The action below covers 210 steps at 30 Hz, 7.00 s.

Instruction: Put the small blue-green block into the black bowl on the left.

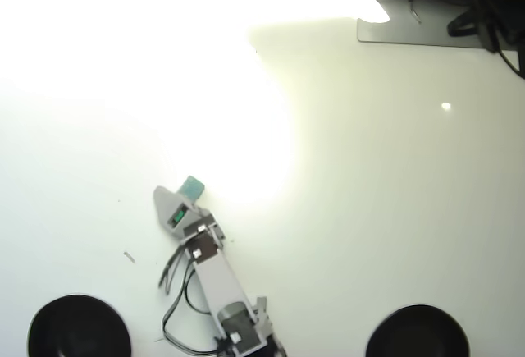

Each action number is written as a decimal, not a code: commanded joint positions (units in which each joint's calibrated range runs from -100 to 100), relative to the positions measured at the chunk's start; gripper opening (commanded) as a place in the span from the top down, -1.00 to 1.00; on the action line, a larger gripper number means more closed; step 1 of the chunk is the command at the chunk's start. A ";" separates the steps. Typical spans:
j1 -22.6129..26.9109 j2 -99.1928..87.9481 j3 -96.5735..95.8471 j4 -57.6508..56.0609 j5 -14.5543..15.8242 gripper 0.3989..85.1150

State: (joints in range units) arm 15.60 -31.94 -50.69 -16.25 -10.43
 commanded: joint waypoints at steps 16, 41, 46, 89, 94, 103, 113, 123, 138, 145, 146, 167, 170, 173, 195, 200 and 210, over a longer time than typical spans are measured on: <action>0.00 0.40 4.67 -0.82 -0.63 0.75; -1.81 -15.67 -2.36 -5.60 -10.45 -0.12; -1.81 -27.99 -4.48 -10.95 -19.49 -0.07; -16.51 -13.21 -21.21 25.37 -52.70 0.27; -16.26 -13.32 -23.15 25.21 -52.70 0.76; -13.38 -21.14 -22.32 20.83 -51.14 0.93; -3.42 -36.56 -13.91 10.53 -43.37 0.93; 7.57 -40.95 1.15 1.94 -38.29 0.93; 24.13 -44.06 13.17 -3.98 -37.36 0.93; 31.94 -43.10 16.59 -5.03 -36.87 0.93; 33.94 -42.13 16.31 -6.01 -36.43 0.93; 38.34 -31.53 8.18 -5.60 -35.90 0.93; 37.85 -30.99 6.42 -5.52 -35.90 0.92; 37.75 -30.46 6.15 -5.28 -35.90 0.67; 36.92 -29.81 12.52 1.05 -32.43 0.16; 34.33 -33.35 14.00 0.89 -29.55 0.17; 24.91 -41.27 20.29 -4.46 -18.61 0.17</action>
State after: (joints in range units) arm 42.12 -70.96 -34.90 -20.28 -30.99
